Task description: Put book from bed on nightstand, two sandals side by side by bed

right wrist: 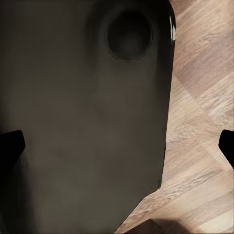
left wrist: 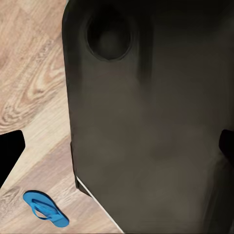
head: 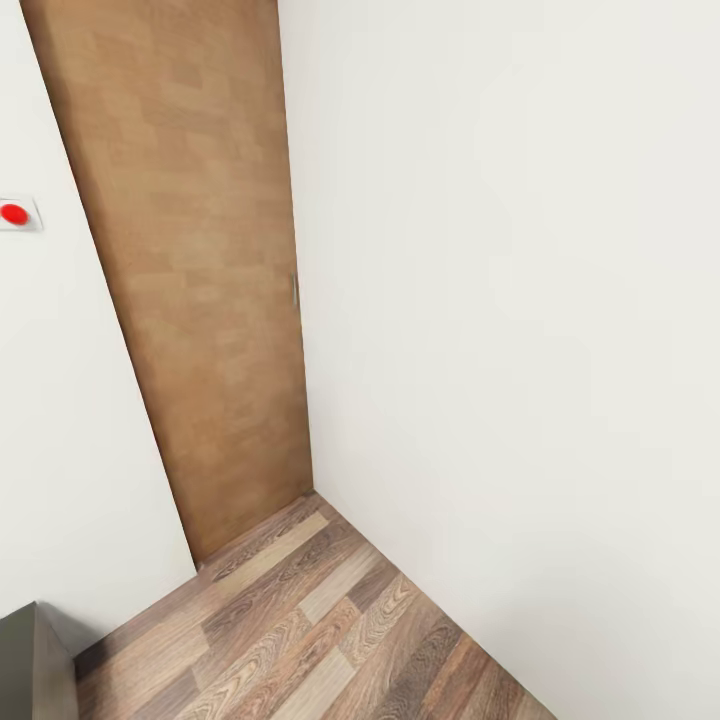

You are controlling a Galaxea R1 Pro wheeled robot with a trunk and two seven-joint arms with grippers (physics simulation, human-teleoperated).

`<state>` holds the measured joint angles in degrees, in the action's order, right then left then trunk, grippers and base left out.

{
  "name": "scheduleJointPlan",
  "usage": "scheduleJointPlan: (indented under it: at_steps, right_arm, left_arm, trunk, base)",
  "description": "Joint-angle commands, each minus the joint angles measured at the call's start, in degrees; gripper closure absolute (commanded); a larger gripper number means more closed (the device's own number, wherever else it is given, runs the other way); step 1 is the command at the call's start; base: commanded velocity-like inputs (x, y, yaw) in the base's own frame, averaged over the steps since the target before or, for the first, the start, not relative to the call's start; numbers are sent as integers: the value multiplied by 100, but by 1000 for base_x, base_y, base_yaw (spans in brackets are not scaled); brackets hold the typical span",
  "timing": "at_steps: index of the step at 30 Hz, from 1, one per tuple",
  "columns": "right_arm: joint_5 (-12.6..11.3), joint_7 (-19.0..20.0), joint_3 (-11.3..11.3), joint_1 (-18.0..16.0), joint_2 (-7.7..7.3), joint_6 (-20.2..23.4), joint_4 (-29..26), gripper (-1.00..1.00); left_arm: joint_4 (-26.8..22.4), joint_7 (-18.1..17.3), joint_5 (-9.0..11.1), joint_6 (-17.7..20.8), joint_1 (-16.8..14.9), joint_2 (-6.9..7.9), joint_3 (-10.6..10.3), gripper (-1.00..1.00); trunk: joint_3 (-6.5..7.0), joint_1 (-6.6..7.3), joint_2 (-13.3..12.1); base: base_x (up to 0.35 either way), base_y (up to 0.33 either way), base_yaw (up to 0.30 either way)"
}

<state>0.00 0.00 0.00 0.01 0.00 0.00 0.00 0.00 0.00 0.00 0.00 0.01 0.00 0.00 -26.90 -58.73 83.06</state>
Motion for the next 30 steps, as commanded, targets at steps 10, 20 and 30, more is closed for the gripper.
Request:
scheduleJointPlan:
  at_steps: [10,20,30]
  right_arm:
    - [-9,43,49,8,-3,8,33,-100]
    - [-9,43,49,8,-3,8,33,-100]
    - [-9,43,49,8,-3,8,33,-100]
  left_arm:
    - [-24,-30,-29,4,7,43,3,-100]
    - [-24,-30,-29,4,7,43,3,-100]
    - [-24,-30,-29,4,7,43,3,-100]
  trunk:
    - [-3,0,2]
    - [-3,0,2]
    - [-3,0,2]
  base:
    - [0,0,0]
    - [0,0,0]
    - [0,0,0]
